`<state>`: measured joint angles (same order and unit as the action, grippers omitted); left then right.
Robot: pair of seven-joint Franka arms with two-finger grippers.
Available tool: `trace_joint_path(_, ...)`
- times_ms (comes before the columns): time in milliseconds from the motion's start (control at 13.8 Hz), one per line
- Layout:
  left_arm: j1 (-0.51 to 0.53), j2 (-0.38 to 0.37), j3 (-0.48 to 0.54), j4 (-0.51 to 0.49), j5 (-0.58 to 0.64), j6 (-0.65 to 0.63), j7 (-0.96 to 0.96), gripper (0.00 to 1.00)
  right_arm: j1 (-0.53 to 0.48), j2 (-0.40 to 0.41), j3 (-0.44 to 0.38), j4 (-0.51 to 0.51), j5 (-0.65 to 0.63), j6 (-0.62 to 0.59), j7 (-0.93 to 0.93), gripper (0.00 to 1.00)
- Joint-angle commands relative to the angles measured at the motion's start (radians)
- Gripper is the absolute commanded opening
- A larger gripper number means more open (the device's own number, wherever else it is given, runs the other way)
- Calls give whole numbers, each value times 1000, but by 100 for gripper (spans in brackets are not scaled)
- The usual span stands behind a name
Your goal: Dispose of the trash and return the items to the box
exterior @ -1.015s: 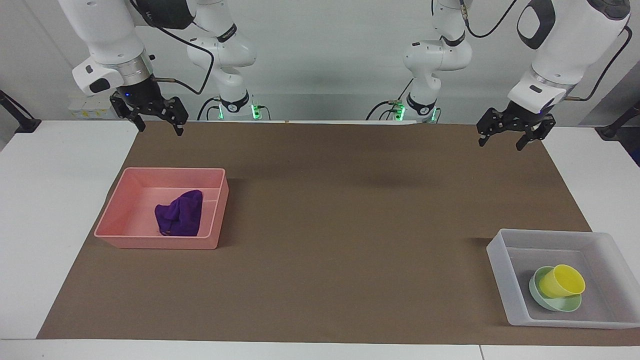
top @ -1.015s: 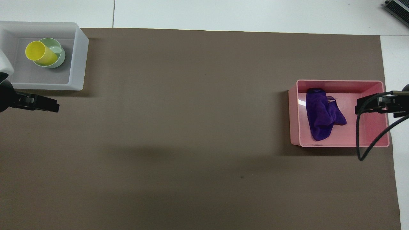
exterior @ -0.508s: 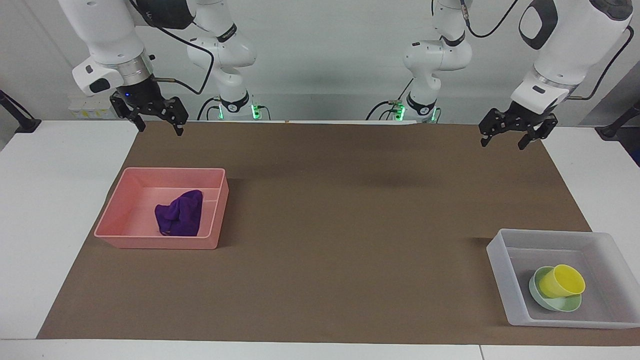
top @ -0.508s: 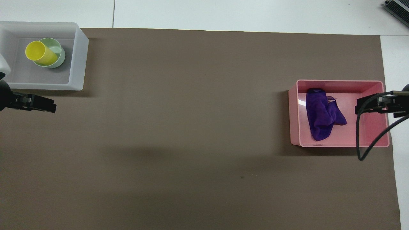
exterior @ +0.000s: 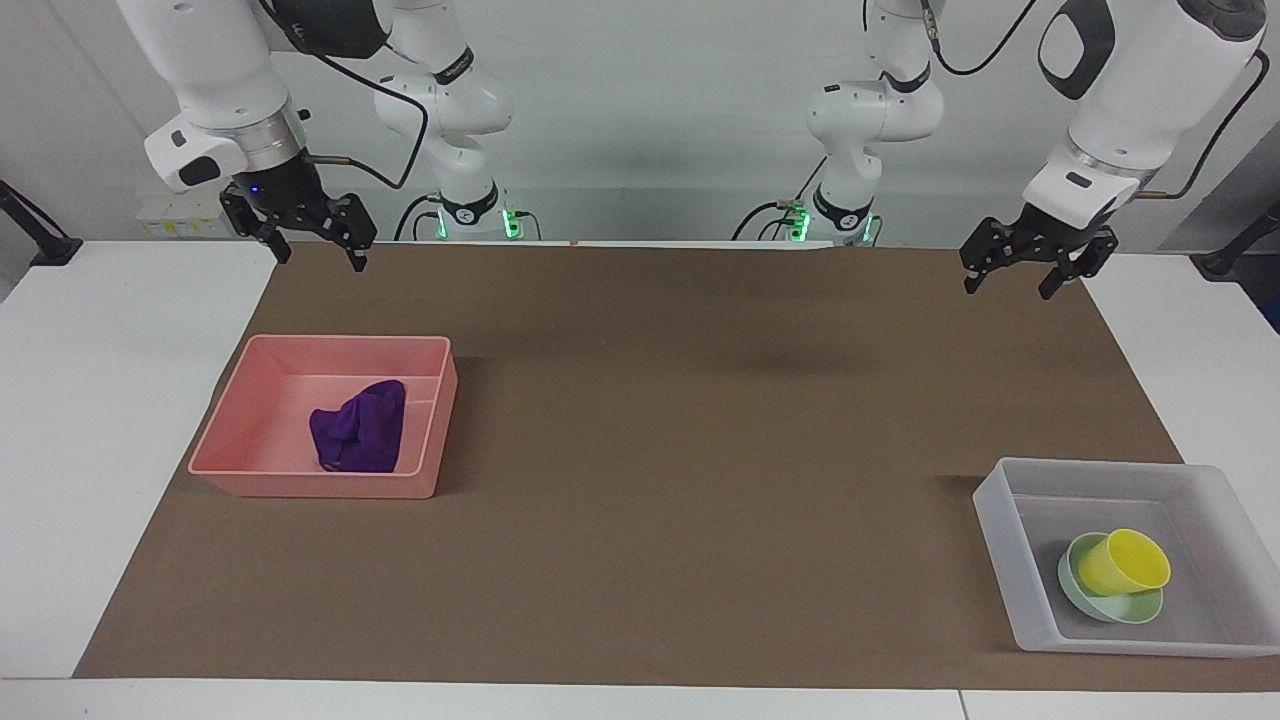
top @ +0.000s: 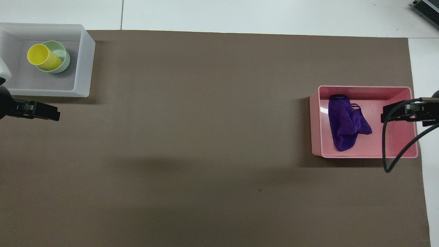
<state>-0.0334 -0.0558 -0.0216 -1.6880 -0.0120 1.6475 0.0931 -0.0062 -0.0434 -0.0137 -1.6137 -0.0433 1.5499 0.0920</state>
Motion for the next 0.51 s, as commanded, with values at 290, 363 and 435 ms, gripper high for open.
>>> trace_joint_path(290,1,-16,0,-5,23,-14,-38,100,-9,-24,3,-25,16,-4,-8,100)
trace_joint_path(363,1,-16,0,-5,23,-12,-38,100,-9,-24,3,-25,16,-4,-8,100)
trace_joint_path(435,1,-16,0,-5,23,-12,-39,100,-9,-24,3,-25,16,-4,-8,100)
